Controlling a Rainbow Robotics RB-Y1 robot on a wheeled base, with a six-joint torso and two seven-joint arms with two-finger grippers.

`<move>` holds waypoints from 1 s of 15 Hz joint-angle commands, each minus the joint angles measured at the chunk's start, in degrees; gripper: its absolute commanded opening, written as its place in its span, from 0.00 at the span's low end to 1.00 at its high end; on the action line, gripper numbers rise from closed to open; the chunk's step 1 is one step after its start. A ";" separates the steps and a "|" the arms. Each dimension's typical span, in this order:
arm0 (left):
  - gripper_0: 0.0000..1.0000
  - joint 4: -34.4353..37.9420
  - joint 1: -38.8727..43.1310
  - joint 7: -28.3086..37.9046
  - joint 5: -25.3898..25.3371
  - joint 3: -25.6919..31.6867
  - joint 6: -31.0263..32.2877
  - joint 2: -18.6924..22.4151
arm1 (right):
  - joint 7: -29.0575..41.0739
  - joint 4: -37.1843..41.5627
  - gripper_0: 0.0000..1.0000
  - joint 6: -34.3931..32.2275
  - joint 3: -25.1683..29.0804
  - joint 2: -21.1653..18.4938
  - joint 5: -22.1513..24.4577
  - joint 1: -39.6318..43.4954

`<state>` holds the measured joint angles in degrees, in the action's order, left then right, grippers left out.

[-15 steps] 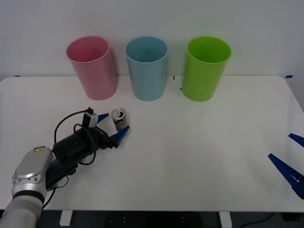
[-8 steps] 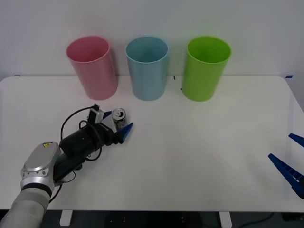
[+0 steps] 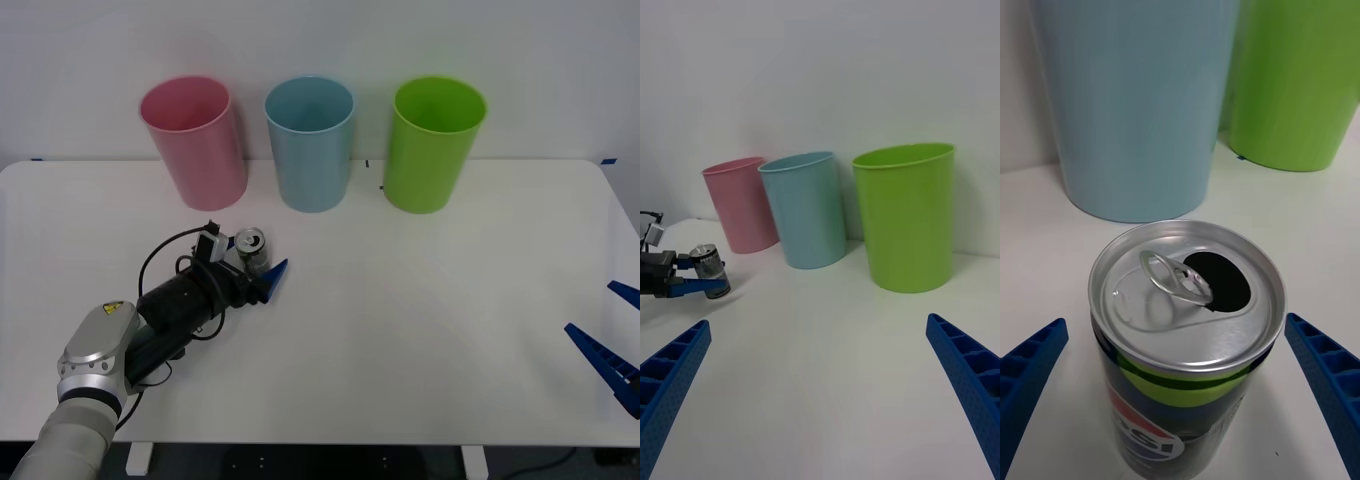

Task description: Grasp the object on the table and drop it into the matching bin: aluminum can to the light blue bin, PET bottle to the pink bin.

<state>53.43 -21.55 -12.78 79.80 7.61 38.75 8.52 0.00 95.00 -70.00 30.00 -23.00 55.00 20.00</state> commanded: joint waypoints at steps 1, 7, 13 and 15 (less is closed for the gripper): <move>0.05 0.01 0.02 -0.23 -0.08 -0.05 -0.08 0.00 | 0.00 0.00 1.00 0.00 0.00 0.00 0.00 0.00; 0.00 0.01 0.02 0.21 -1.14 -1.20 -1.04 0.00 | 0.00 0.00 1.00 0.00 0.00 0.00 0.00 0.00; 0.00 0.63 0.10 0.56 -2.28 -1.20 -1.04 0.18 | 0.00 0.00 1.00 0.00 0.00 0.00 0.00 0.00; 0.00 1.42 0.10 0.91 -2.63 -1.20 -0.25 0.97 | 0.00 0.00 1.00 0.00 0.00 0.00 0.00 0.00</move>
<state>54.55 -21.45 -12.05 77.36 6.41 38.06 9.18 0.01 95.00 -70.00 30.00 -23.00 55.00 20.00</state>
